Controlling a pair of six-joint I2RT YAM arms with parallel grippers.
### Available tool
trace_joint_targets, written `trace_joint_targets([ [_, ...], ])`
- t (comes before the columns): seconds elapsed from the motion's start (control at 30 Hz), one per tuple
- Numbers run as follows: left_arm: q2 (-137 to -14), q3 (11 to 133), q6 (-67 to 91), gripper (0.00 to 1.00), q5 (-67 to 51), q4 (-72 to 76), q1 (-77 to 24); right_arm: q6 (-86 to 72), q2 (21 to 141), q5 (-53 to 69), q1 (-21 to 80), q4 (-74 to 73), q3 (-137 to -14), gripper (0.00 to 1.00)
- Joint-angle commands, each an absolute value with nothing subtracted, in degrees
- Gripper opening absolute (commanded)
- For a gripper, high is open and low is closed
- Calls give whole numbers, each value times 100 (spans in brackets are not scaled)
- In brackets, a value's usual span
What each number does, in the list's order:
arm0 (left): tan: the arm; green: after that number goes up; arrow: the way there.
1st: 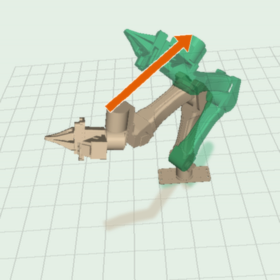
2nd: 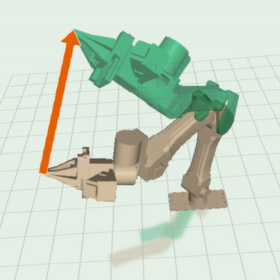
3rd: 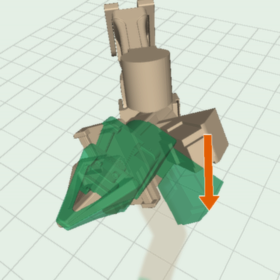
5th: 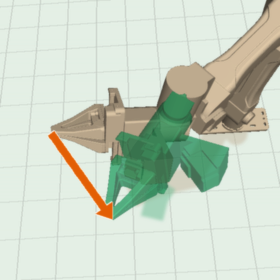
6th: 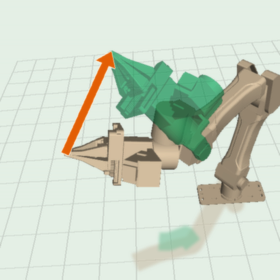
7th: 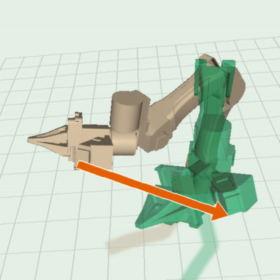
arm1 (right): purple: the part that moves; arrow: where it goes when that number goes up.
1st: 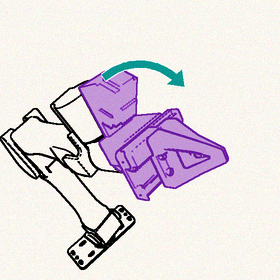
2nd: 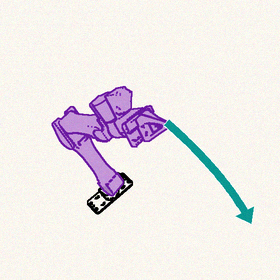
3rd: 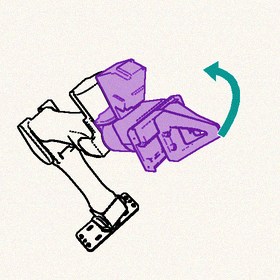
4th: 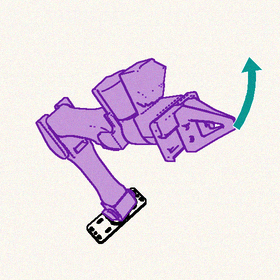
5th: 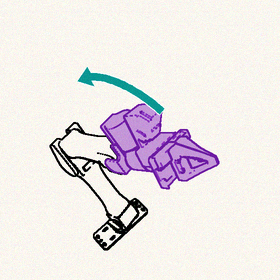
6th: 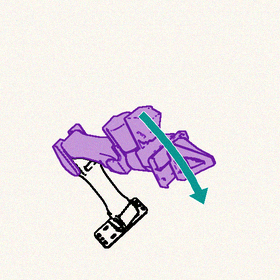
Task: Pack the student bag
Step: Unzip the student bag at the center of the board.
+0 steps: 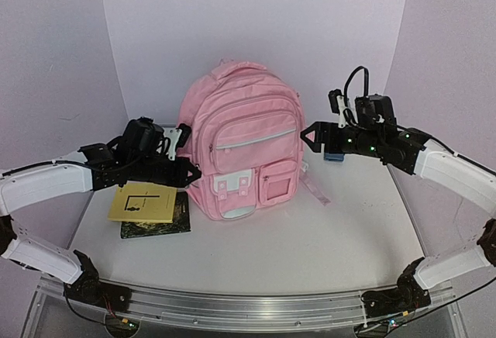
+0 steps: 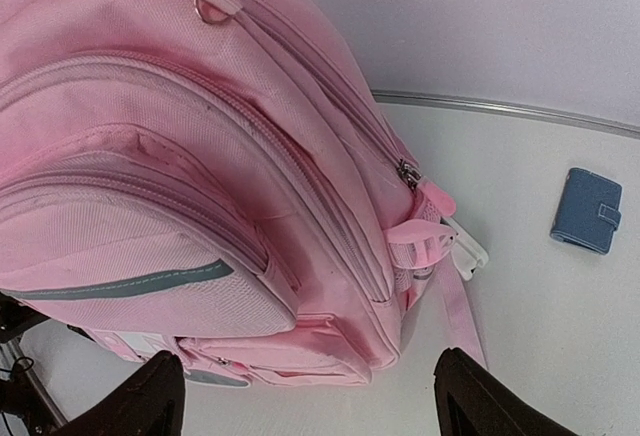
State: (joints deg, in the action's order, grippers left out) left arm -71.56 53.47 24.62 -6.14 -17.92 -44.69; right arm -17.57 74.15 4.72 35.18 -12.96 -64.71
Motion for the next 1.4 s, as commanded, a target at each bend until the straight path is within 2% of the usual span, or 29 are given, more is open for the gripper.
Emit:
trace_joint_targets([
  [0.0,-6931,5993,2610,0,-809,-1838,-4459,-1660,7339,354,3534,-1128,-6495,85],
  [0.57,-7314,7516,2488,0,-1446,-2031,-4155,-1630,6945,525,3661,-1113,-6801,82],
  [0.8,-7759,8275,2514,0,-1982,-2001,-4076,-906,6837,-537,4972,-668,-7122,81],
  [0.93,-7891,8533,2630,0,-2289,-2092,-4052,-405,6969,-689,5482,-119,-7204,79],
  [1.17,-7723,8407,3028,0,-2700,-2369,-3874,1029,7591,-1009,6244,844,-7130,72],
  [1.37,-7580,8219,3364,0,-3123,-2489,-3699,2197,7996,-1085,6691,1691,-6916,70],
])
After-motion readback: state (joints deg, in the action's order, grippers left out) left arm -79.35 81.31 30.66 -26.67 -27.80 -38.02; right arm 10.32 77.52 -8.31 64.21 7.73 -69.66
